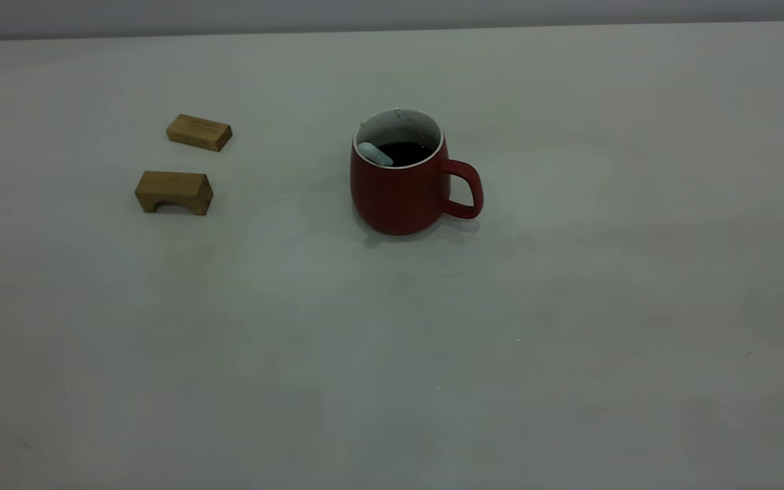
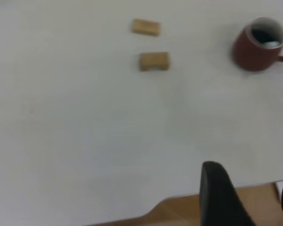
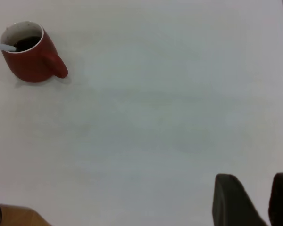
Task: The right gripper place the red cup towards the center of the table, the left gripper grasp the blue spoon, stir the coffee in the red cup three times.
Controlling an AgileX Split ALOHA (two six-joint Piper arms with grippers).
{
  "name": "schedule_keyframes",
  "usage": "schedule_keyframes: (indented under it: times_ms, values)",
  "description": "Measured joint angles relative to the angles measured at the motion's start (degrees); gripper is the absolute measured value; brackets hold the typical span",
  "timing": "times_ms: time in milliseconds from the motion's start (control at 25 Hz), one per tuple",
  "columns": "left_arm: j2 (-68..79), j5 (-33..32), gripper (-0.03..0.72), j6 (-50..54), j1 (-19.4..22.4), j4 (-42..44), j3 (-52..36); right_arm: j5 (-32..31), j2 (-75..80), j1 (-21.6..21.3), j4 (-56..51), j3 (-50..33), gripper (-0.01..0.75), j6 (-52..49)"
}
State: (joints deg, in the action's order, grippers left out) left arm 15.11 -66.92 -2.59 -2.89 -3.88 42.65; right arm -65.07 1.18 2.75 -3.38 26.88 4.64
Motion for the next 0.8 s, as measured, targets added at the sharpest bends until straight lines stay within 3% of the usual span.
schedule_keyframes:
  times_ms: [360, 800]
  values:
    - [-13.0, 0.9, 0.402, -0.2, 0.6, 1.6, -13.7, 0.0, 0.0, 0.0, 0.0, 0.0, 0.237, 0.0]
    - [-16.2, 1.7, 0.402, -0.3, 0.6, 1.6, -14.7, 0.0, 0.0, 0.0, 0.0, 0.0, 0.237, 0.0]
